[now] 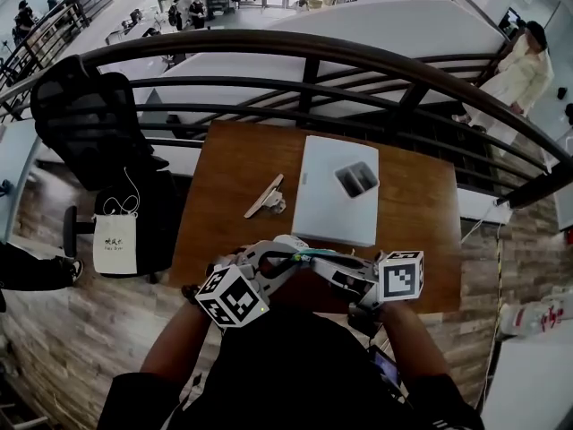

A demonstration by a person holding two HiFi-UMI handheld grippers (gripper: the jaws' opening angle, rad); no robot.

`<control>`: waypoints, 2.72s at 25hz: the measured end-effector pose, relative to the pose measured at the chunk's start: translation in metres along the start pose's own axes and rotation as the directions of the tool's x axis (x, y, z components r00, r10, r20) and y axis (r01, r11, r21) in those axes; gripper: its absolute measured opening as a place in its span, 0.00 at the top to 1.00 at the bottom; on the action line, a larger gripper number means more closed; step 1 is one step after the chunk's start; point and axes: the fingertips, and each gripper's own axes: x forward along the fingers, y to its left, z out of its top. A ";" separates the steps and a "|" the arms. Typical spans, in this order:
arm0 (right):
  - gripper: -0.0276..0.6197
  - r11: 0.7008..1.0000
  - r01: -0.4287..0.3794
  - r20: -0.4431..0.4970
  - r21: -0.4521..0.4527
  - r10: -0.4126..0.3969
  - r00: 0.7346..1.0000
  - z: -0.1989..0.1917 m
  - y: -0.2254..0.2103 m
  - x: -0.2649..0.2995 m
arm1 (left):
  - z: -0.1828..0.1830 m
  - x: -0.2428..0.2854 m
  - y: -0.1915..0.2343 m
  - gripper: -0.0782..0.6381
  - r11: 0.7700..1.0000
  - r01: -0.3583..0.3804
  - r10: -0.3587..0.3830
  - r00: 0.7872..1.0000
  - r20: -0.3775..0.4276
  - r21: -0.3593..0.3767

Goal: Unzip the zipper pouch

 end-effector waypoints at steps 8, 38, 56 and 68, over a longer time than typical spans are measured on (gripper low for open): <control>0.90 0.996 -0.028 0.030 0.087 0.026 0.999 -0.005 0.000 0.002 | -0.002 0.003 -0.004 0.86 1.000 -0.003 0.003 1.000 -0.018 0.017; 0.96 0.904 0.306 -0.048 -0.299 -0.335 0.941 -0.011 -0.042 -0.013 | -0.012 -0.006 -0.002 0.86 0.999 -0.009 0.011 0.998 -0.054 0.040; 0.96 0.834 0.394 -0.019 -0.387 -0.434 0.901 -0.006 -0.059 -0.028 | -0.018 -0.024 0.013 0.87 0.998 -0.057 0.057 0.997 -0.045 -0.004; 0.96 0.777 0.470 0.022 -0.419 -0.509 0.861 -0.006 -0.074 -0.051 | -0.023 -0.036 0.025 0.87 0.993 -0.100 0.098 0.995 -0.030 -0.067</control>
